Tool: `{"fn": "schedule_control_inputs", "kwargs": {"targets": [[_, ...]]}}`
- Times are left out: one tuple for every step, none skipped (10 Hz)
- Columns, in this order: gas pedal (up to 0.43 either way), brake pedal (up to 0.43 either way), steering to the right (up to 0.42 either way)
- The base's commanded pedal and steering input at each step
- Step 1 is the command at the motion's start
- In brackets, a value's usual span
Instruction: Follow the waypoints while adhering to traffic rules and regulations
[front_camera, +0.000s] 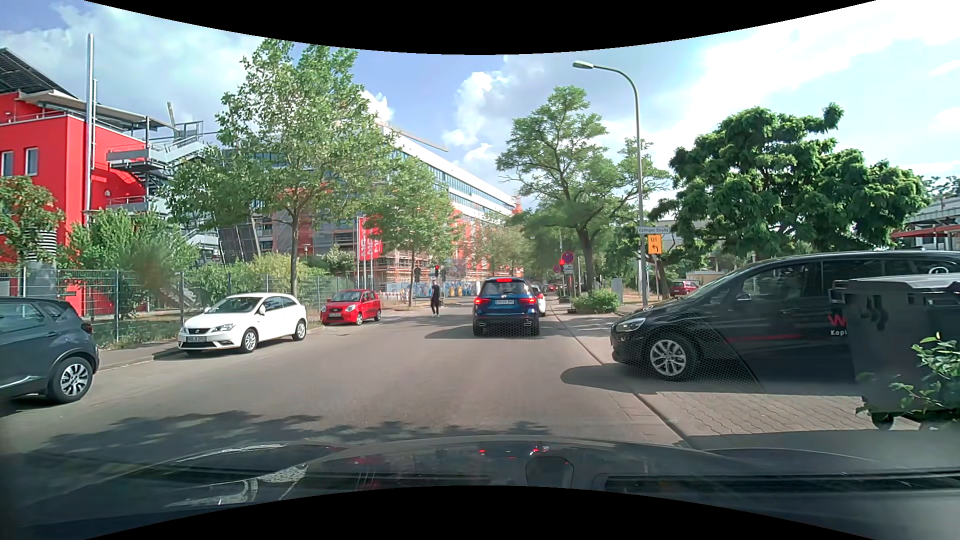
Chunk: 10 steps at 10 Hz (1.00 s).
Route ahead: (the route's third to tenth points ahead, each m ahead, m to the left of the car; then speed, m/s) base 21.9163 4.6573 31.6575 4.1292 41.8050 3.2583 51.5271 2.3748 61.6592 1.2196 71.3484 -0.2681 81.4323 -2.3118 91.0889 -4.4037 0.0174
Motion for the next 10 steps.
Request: {"fn": "schedule_control_inputs", "kwargs": {"targets": [[0.000, 0.073, 0.000], [0.000, 0.061, 0.000], [0.000, 0.043, 0.000], [0.000, 0.037, 0.000], [0.000, 0.037, 0.000], [0.000, 0.037, 0.000], [0.000, 0.037, 0.000], [0.000, 0.043, 0.000], [0.000, 0.043, 0.000], [0.000, 0.043, 0.000]]}}
